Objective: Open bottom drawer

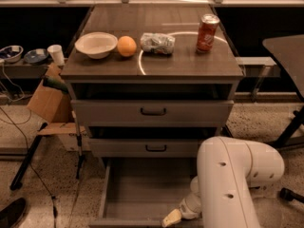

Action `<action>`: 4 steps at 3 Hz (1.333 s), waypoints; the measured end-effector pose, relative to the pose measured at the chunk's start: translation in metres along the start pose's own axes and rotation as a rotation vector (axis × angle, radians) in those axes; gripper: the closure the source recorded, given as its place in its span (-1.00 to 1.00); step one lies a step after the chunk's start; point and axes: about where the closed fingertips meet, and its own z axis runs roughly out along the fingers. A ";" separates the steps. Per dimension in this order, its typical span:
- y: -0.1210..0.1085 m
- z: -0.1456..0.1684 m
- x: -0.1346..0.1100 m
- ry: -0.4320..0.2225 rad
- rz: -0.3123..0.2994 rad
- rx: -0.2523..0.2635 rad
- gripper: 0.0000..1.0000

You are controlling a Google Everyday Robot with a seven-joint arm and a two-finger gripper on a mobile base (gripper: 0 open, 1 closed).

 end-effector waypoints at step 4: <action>0.047 -0.121 -0.008 -0.371 -0.050 0.198 -1.00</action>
Offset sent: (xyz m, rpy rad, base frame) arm 0.0212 -0.0090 0.1418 -0.0764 -0.4568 -0.1507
